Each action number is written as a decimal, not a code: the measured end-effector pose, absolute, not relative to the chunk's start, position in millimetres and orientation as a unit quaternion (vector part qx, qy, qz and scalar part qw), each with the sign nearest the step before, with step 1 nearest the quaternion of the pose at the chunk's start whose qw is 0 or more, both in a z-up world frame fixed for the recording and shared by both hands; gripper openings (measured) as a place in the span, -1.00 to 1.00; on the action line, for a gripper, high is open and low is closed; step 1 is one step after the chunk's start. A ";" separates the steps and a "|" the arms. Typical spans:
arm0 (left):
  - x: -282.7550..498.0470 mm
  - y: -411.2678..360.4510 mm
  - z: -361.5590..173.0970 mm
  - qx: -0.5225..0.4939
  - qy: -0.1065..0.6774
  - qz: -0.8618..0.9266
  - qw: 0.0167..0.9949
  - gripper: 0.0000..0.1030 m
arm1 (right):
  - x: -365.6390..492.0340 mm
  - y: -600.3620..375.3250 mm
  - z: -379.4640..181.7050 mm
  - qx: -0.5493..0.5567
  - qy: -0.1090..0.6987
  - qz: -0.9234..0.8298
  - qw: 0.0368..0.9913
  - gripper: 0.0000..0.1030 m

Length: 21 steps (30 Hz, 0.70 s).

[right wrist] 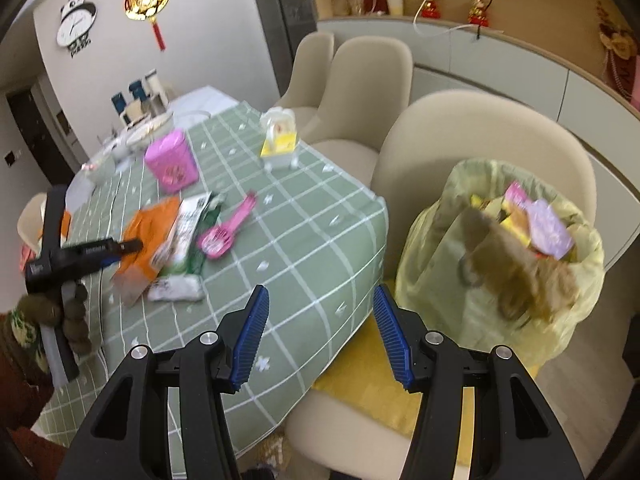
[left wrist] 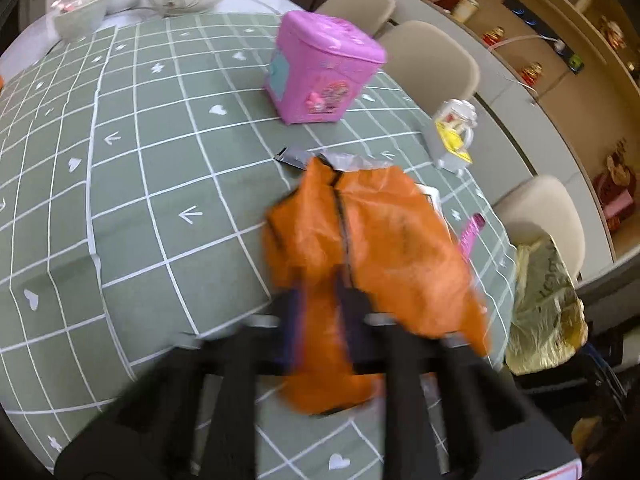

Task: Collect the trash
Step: 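Return both tools to the table and grasp the orange bag with the left tool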

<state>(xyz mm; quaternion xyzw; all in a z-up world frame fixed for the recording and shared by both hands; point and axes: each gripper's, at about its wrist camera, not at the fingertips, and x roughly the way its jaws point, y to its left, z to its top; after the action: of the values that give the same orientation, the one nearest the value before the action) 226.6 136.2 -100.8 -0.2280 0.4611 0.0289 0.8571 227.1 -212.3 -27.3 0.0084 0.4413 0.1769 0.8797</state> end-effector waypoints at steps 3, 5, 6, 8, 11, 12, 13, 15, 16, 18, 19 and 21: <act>206.3 146.4 -86.1 -0.221 0.451 0.011 0.865 -0.99 | 227.7 -195.9 -33.0 0.008 0.446 0.184 0.876 0.00; 191.8 160.1 -77.2 -0.214 0.445 0.017 0.870 -1.00 | 229.5 -179.1 -36.6 0.008 0.445 0.193 0.875 0.00; 181.6 171.4 -72.2 -0.215 0.440 0.023 0.872 -1.00 | 230.7 -173.5 -38.0 0.008 0.444 0.197 0.874 0.00; 169.1 189.3 -67.9 -0.218 0.439 0.036 0.871 -1.00 | 233.4 -154.4 -43.2 0.008 0.443 0.210 0.872 0.00; 150.7 214.8 -66.6 -0.220 0.442 0.053 0.868 -1.00 | 241.0 -126.8 -50.4 0.009 0.444 0.231 0.866 0.00; 145.7 221.2 -67.4 -0.218 0.442 0.057 0.868 -1.00 | 243.2 -118.9 -51.5 0.010 0.444 0.237 0.864 0.00; 140.2 227.7 -68.9 -0.216 0.443 0.063 0.868 -1.00 | 247.5 -108.1 -54.1 0.016 0.444 0.248 0.861 0.00; 133.0 236.9 -72.8 -0.221 0.446 0.067 0.865 -0.99 | 257.9 -87.3 -58.8 0.032 0.449 0.270 0.851 0.00; 129.8 241.5 -76.0 -0.224 0.448 0.069 0.863 -0.99 | 262.3 -78.5 -60.4 0.031 0.450 0.274 0.849 0.00; 127.2 246.4 -80.5 -0.228 0.452 0.067 0.860 -0.99 | 268.7 -57.6 -62.1 0.009 0.447 0.270 0.853 0.00; 125.7 248.0 -81.8 -0.229 0.453 0.066 0.859 -0.99 | 273.2 -44.0 -62.6 -0.012 0.442 0.265 0.857 0.00; 122.0 252.4 -84.3 -0.235 0.454 0.063 0.857 -0.95 | 280.3 -24.7 -64.1 -0.035 0.434 0.262 0.861 0.01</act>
<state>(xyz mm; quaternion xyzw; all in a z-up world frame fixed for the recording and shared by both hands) 122.0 252.4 -84.3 -0.2346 0.4541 0.0633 0.8572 280.3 -24.7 -64.1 -0.0345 0.4342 0.2618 0.8612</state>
